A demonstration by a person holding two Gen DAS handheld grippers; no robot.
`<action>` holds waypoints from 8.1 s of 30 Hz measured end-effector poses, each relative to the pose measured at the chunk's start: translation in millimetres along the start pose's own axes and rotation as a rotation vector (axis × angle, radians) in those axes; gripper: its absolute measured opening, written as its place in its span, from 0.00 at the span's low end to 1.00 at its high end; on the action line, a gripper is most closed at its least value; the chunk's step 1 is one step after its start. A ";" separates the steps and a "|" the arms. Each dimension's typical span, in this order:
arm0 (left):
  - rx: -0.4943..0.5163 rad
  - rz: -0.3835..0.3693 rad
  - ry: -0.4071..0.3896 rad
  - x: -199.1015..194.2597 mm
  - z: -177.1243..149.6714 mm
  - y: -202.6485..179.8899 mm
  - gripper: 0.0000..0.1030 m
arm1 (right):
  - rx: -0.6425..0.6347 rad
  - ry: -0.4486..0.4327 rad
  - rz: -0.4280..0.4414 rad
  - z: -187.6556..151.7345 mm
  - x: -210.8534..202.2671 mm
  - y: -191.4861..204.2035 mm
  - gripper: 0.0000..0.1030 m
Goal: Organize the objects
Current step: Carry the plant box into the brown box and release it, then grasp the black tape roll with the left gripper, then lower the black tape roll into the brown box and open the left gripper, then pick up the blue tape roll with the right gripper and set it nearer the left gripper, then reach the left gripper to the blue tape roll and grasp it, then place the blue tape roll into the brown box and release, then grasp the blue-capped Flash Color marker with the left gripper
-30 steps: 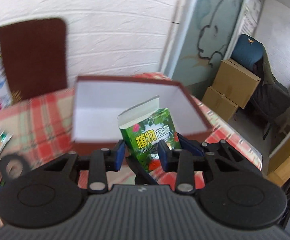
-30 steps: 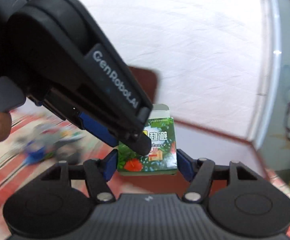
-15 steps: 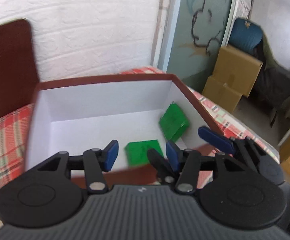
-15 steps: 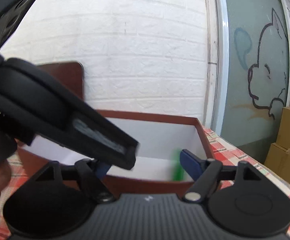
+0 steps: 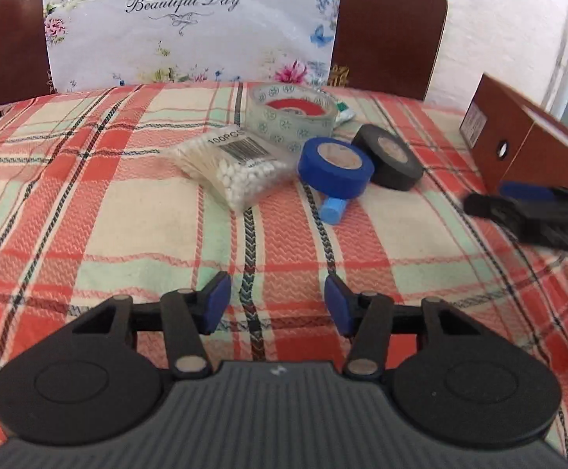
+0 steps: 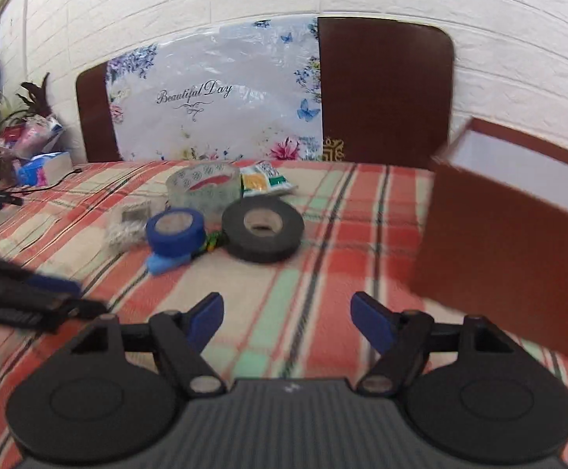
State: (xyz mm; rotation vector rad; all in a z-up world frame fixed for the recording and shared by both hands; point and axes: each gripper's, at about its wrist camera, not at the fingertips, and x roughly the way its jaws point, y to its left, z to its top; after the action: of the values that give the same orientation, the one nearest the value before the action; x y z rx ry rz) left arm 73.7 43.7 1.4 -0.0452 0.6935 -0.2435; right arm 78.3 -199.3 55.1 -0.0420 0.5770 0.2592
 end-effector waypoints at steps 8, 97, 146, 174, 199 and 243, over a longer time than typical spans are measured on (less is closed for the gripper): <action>0.059 0.002 -0.049 -3.2 -14.4 -4.3 0.61 | -0.112 0.148 -0.022 26.5 115.8 19.7 0.84; -0.029 0.139 -0.117 2.5 -7.5 46.5 0.49 | -0.260 0.075 -0.008 12.9 72.7 106.6 0.57; 0.072 0.112 0.224 -4.5 4.3 -88.2 0.53 | -0.002 0.055 -0.030 -91.4 -73.5 9.0 0.87; 0.024 -0.211 0.312 16.1 16.0 -119.8 0.22 | -0.136 0.076 0.006 -81.6 -63.7 28.5 0.55; 0.263 -0.269 0.059 72.1 146.3 -242.4 0.23 | 0.087 -0.212 -0.316 24.2 -32.6 -117.3 0.61; 0.022 0.090 -0.107 14.4 1.4 27.5 0.40 | -0.015 0.132 0.031 -5.9 50.6 64.4 0.20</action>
State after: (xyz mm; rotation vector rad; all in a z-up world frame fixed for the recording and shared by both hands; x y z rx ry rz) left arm 90.9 66.9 -9.9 -0.0054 0.5847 -0.1611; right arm 99.6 -126.1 24.7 -0.0653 0.7075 0.2921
